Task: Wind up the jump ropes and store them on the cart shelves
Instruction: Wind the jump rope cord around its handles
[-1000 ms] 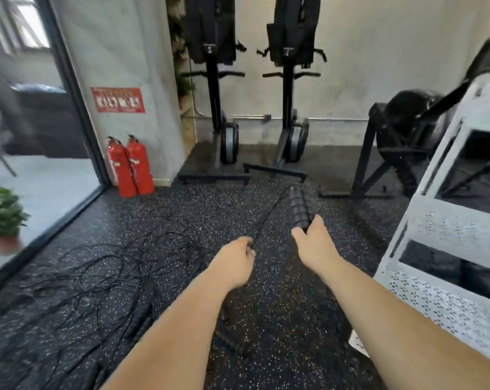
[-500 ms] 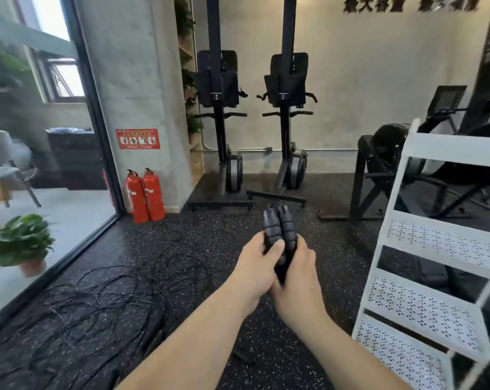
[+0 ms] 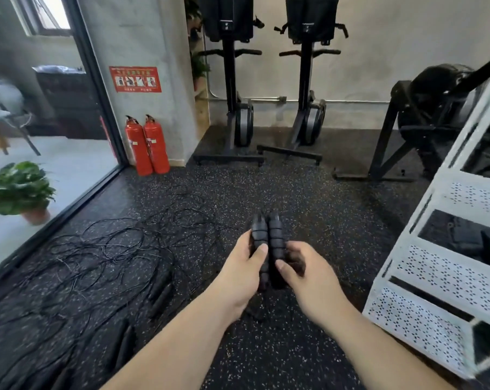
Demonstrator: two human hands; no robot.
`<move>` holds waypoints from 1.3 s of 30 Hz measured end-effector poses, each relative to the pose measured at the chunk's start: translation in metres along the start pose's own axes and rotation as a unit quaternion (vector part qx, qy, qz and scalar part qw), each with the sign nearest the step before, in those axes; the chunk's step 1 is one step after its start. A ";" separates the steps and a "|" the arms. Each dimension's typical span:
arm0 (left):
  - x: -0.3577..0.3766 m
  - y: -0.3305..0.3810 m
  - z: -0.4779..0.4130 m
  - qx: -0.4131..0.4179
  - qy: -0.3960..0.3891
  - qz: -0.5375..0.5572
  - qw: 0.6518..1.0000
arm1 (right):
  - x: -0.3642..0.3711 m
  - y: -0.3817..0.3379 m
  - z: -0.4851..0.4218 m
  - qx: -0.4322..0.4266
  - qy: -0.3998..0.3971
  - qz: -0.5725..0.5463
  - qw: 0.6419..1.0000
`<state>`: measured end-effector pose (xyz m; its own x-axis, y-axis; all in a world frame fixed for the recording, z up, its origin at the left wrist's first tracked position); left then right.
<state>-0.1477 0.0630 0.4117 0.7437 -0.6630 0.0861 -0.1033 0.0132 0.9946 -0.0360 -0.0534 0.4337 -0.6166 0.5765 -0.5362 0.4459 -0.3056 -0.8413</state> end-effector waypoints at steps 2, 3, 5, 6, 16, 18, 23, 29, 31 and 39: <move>-0.004 -0.001 -0.007 -0.009 0.010 0.014 1.000 | 0.003 0.000 -0.009 0.005 0.004 0.001 1.000; -0.006 -0.003 -0.014 -0.011 0.013 0.018 1.000 | 0.005 0.000 -0.015 0.004 0.005 0.001 1.000; -0.010 -0.002 -0.023 -0.015 0.016 0.027 0.999 | 0.010 -0.003 -0.025 0.005 0.000 -0.002 1.000; -0.012 -0.002 -0.027 -0.017 0.020 0.026 0.999 | 0.012 -0.003 -0.029 0.007 -0.002 -0.006 1.000; -0.013 0.003 -0.052 0.002 0.031 -0.013 0.999 | 0.021 -0.010 -0.048 -0.007 -0.010 -0.027 1.000; -0.018 0.003 -0.055 0.004 0.037 -0.031 0.999 | 0.018 -0.013 -0.050 -0.018 -0.039 0.003 0.999; -0.034 0.011 -0.067 0.006 -0.078 -0.221 0.972 | -0.011 -0.007 -0.067 -0.074 0.036 0.182 0.980; -0.015 0.013 -0.049 0.026 -0.307 -0.344 0.887 | 0.003 -0.001 -0.062 -0.163 -0.055 0.366 0.915; -0.012 0.011 -0.042 0.013 -0.332 -0.343 0.879 | 0.008 0.004 -0.058 -0.105 -0.104 0.330 0.932; -0.007 0.009 -0.024 0.113 -0.303 -0.533 0.782 | 0.013 0.008 -0.047 -0.041 -0.078 0.340 0.936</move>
<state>-0.1379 0.0862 0.4218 0.0435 -0.4406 -0.8966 0.1961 -0.8763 0.4401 -0.0099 -0.0128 0.4234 -0.2573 0.1496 -0.9547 0.8139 -0.4991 -0.2975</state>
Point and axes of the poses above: each hand's wrist, its own z-axis away from the middle knuckle, its own x-axis out of the palm, y = z × x, the point moved 6 cm from there along -z, towards the middle knuckle, and after that the axes turned 8 degrees about x, right-handed, at the moved point
